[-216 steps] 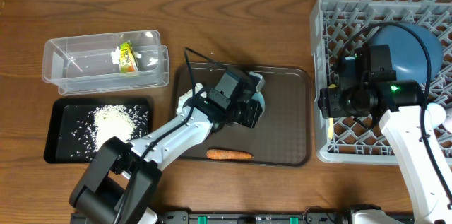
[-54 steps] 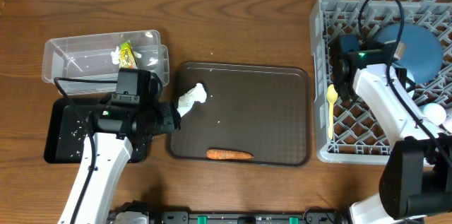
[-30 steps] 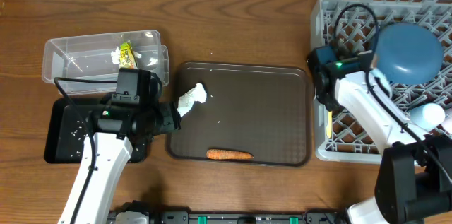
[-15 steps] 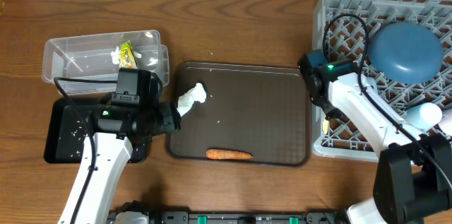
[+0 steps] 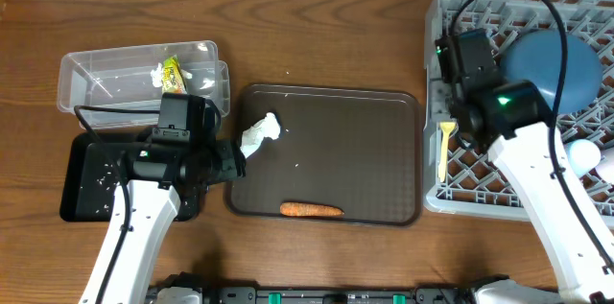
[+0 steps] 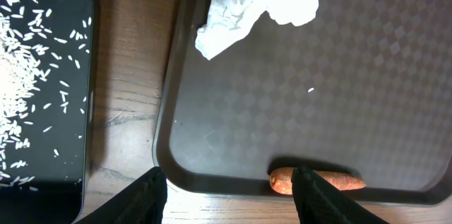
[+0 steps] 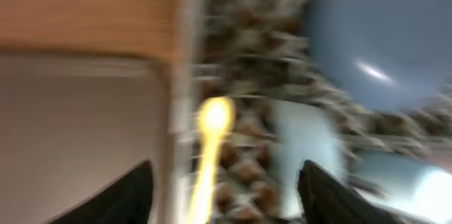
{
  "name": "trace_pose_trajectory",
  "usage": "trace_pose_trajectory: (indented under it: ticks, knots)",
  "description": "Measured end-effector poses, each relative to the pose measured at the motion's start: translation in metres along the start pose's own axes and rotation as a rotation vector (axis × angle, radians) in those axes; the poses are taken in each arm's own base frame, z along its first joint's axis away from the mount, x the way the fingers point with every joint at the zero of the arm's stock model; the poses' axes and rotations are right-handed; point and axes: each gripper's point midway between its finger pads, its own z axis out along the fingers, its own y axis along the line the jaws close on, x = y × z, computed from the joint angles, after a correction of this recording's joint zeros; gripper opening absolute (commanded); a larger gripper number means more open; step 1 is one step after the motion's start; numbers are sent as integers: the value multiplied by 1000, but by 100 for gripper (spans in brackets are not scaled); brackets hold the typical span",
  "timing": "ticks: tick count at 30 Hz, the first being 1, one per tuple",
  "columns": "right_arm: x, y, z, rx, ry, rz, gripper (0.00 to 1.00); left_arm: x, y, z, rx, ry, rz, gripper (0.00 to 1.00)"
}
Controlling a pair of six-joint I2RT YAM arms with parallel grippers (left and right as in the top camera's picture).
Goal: Sort waste into correct bins and load items into the dishwasher rack
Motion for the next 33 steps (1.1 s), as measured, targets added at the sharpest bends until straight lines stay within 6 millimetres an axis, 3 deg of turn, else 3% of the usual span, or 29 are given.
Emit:
trace_pose_trajectory:
  ticks: [4,13,20,33]
  knots:
    - [14,34,8,-184,77,-70,38,0,0,0,0,0,0,59]
    - [70,71,37,-363,303,-112,31,0,0,0,0,0,0,59]
    - [99,54,38,-275,422,-93,33,0,0,0,0,0,0,59]
    - [110,27,39,-111,467,-48,37,0,0,0,0,0,0,59]
